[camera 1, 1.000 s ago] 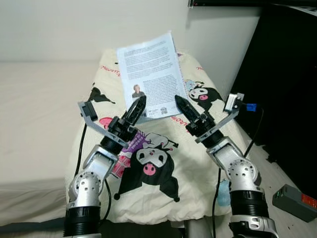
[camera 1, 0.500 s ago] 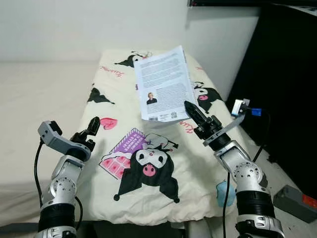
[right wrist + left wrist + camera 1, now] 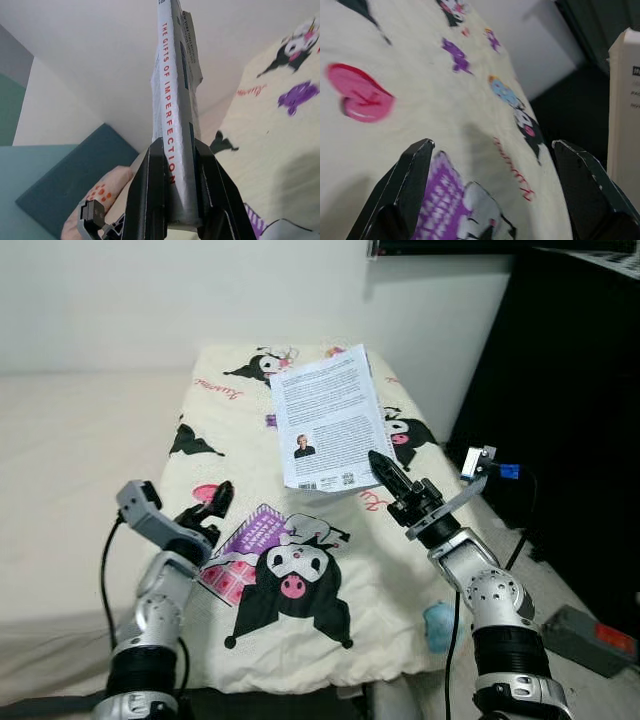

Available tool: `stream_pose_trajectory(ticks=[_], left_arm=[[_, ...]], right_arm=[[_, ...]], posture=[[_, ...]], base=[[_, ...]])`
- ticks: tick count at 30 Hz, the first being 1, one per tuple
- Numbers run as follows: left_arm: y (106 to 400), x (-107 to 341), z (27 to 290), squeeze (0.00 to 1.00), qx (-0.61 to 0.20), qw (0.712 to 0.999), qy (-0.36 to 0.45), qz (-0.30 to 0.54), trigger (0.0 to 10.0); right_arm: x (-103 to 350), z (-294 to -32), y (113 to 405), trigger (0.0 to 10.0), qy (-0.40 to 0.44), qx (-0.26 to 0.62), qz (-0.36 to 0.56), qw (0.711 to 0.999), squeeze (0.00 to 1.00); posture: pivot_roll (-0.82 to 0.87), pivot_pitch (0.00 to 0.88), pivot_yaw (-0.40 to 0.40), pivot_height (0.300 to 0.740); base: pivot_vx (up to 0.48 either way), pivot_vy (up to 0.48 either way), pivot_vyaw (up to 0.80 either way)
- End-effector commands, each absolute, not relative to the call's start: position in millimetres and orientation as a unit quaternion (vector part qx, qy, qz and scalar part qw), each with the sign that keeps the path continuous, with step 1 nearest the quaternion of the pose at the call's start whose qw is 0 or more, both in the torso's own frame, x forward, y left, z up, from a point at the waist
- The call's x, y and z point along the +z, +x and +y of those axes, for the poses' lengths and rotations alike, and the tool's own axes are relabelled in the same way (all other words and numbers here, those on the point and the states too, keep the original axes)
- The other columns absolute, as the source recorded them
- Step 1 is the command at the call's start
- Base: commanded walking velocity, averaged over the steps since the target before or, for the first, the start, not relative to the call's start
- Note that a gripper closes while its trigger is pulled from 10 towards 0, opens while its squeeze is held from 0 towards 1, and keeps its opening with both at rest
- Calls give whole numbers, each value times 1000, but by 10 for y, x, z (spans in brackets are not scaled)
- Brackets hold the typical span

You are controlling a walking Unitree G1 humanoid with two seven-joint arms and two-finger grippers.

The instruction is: Clean up the room

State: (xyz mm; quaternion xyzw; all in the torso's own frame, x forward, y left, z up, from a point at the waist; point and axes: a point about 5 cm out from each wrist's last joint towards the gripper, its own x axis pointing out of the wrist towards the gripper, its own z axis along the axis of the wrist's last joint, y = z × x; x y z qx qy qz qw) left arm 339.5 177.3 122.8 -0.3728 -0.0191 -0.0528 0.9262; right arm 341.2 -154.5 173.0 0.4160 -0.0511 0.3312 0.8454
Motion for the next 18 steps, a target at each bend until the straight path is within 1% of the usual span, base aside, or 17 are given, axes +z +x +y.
stream_pose_trajectory(ticks=[1,3,5,10,18], left_arm=[[3389,1166,1760,0,-49,929,-367,-9,10000],[3396,1158,1732,0,-50,930,-364,-8,10000],[3396,1158,1732,0,-50,930,-364,-8,10000],[3401,1132,1764,0,-39,934,-356,-5,10000],[3396,1096,1776,0,-31,936,-351,-3,10000]], right_arm=[[1764,-1541,3419,0,411,338,-64,844,0],[1740,-1539,3418,0,410,337,-61,845,0],[1740,-1539,3418,0,410,337,-61,845,0],[1731,-1530,3418,0,409,339,-59,845,0],[1720,-1529,3411,0,406,342,-58,846,0]], posture=[[-78,0,-52,485],[-78,0,-54,500],[-78,0,-54,500],[-79,0,-56,520],[-79,0,-55,540]], base=[[0,0,0],[0,0,0],[0,0,0],[0,0,0],[0,0,0]])
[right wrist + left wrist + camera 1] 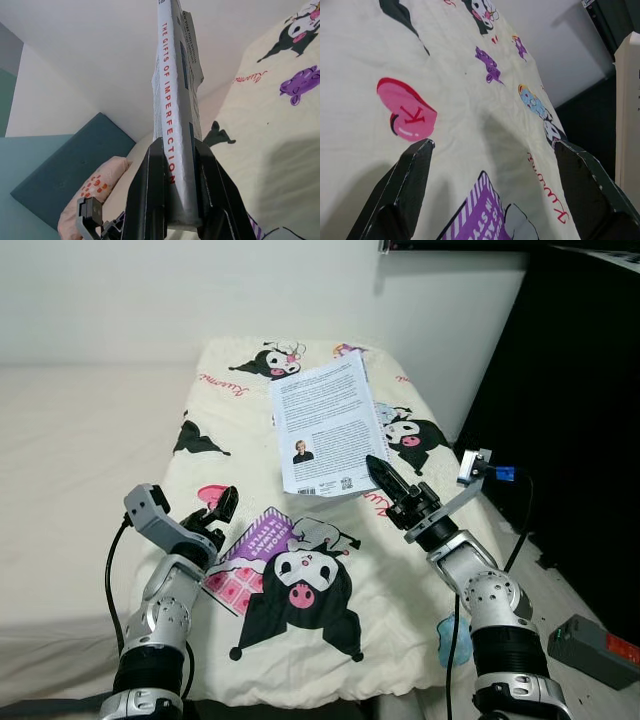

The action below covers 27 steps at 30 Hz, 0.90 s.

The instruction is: Clean up the room

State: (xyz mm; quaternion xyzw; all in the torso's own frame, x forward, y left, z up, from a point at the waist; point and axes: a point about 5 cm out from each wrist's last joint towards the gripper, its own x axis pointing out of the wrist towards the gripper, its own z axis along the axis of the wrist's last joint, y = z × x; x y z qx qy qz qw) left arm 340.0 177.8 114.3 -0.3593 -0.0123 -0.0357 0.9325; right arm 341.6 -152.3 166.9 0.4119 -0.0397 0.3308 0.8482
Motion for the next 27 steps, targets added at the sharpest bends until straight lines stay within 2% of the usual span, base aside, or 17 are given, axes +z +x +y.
stream_pose_trajectory(ticks=[1,27], left_arm=[[3396,1096,1776,0,-31,936,-351,-3,10000],[3362,881,1807,0,-14,944,-327,30,10000]], right_arm=[[1720,-1529,3411,0,406,342,-58,846,0],[1645,-1502,3405,0,405,342,-54,846,0]], posture=[[-79,0,-55,540],[-71,0,-47,620]], base=[[0,0,0],[0,0,0]])
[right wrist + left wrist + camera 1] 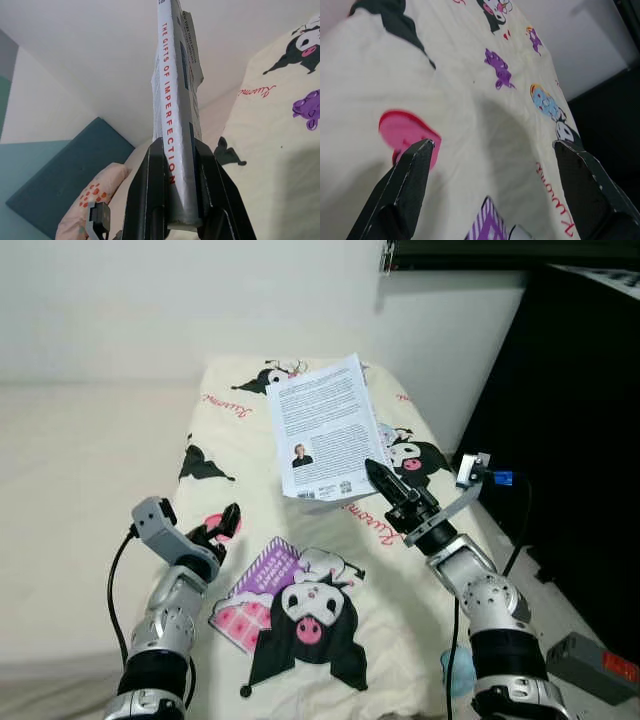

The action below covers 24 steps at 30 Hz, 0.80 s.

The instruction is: Clean up the room

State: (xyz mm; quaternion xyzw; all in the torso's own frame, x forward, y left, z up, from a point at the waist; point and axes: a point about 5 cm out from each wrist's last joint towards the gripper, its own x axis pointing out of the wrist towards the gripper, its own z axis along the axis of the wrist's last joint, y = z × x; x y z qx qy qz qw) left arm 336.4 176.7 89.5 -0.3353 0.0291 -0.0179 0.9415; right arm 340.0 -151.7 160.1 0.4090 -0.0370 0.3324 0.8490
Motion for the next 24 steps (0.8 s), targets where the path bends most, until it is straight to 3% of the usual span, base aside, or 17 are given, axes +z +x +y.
stream_pose_trajectory(ticks=[1,5,19,24], left_arm=[[3362,881,1807,0,-14,944,-327,30,10000],[3370,871,1838,0,-10,949,-314,41,10000],[3321,753,1860,0,4,952,-302,57,10000],[3283,654,1922,0,23,953,-295,70,10000]], right_arm=[[1645,-1502,3405,0,405,342,-54,846,0],[1642,-1491,3411,0,405,342,-54,846,0],[1591,-1478,3409,0,401,338,-47,850,0],[1530,-1464,3402,0,392,333,-37,857,0]], posture=[[-71,0,-47,620],[-66,0,-44,635],[-64,0,-46,690],[-65,0,-43,710]], base=[[0,0,0],[0,0,0],[-463,0,0],[0,0,0]])
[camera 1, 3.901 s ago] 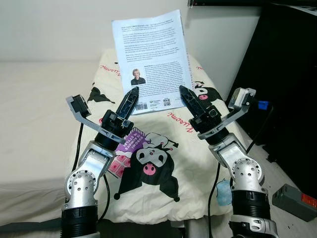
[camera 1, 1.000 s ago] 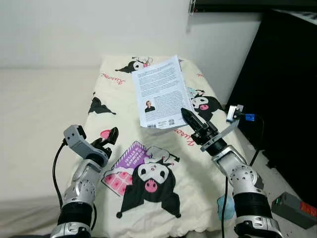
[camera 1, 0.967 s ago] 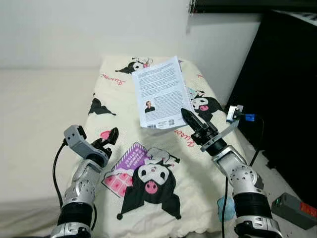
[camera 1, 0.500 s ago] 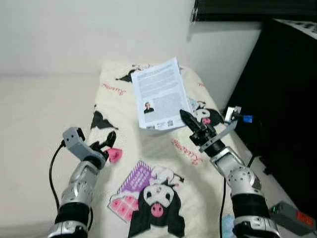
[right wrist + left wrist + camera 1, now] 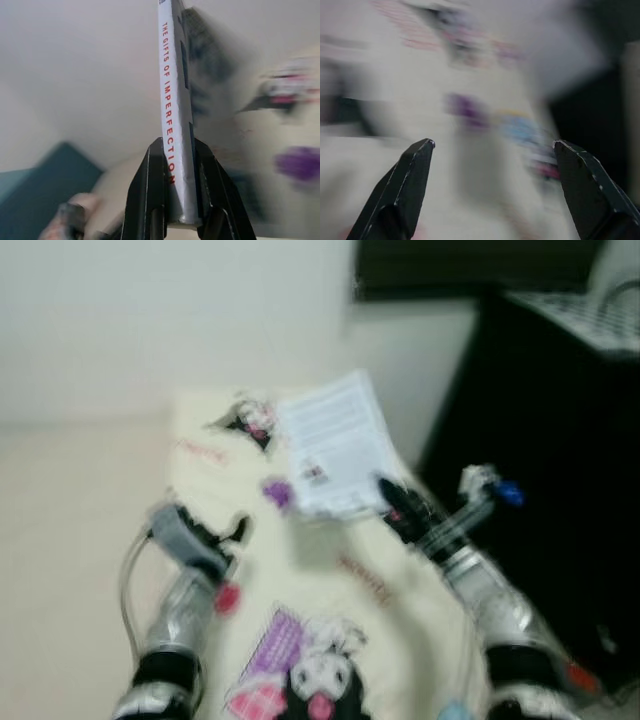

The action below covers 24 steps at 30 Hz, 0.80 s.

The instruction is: Clean up the room

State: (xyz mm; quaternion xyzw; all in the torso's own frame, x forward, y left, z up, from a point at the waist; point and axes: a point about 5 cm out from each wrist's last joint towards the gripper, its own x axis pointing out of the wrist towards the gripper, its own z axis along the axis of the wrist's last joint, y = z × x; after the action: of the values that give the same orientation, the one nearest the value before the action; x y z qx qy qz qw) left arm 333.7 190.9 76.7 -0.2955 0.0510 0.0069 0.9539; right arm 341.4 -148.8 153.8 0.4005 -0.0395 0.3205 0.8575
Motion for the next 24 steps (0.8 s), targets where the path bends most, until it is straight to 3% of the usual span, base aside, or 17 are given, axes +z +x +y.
stream_pose_trajectory(ticks=[1,5,6,8,9,10,11,12,15,16,18,20,24], left_arm=[[3258,599,1942,0,30,952,-293,81,10000],[3211,519,1975,0,39,951,-291,93,10000],[3152,422,2000,0,47,951,-285,112,10000],[3152,422,2000,0,47,951,-285,112,10000],[3128,388,2008,0,50,951,-281,117,10000],[3085,322,2023,0,55,951,-275,130,10000],[3037,252,2039,0,60,951,-268,145,10000],[2975,173,2062,0,66,950,-261,158,10000],[2934,123,2078,0,69,949,-258,167,10000],[2764,-63,2145,0,90,945,-234,210,10000],[2696,-131,2170,0,98,943,-224,227,10000],[2466,-330,2251,0,125,932,-192,282,10000],[2285,-460,2308,0,144,921,-170,320,10000]], right_arm=[[1512,-1453,3397,0,390,332,-33,858,0],[1488,-1442,3390,0,386,331,-30,860,0],[1461,-1442,3390,1373,382,325,-25,864,0],[1461,-1442,3390,1373,382,325,-25,864,0],[1450,-1442,3390,2863,382,324,-23,865,0],[1437,-1438,3387,0,379,324,-21,866,0],[1426,-1435,3385,0,378,324,-19,867,0],[1403,-1435,3390,7765,374,318,-14,871,0],[1387,-1434,3394,7765,371,314,-11,874,0],[1294,-1438,3405,10000,349,294,4,890,0],[1250,-1442,3407,10000,336,285,11,898,0],[1048,-1495,3402,10000,289,241,49,925,0],[868,-1549,3372,10000,268,207,86,937,0]], posture=[[-66,0,-42,715],[-67,0,-39,725],[-65,0,-38,735],[-65,0,-38,735],[-63,0,-37,740],[-63,0,-36,740],[-63,0,-34,740],[-62,0,-34,740],[-60,0,-35,740],[-59,0,-32,740],[-59,0,-32,740],[-57,0,-32,740],[-54,0,-32,740]], base=[[0,0,0],[0,0,0],[0,0,0],[0,0,0],[0,0,0],[0,0,0],[0,0,0],[0,0,0],[0,0,0],[0,0,0],[0,0,0],[0,0,400],[0,0,800]])
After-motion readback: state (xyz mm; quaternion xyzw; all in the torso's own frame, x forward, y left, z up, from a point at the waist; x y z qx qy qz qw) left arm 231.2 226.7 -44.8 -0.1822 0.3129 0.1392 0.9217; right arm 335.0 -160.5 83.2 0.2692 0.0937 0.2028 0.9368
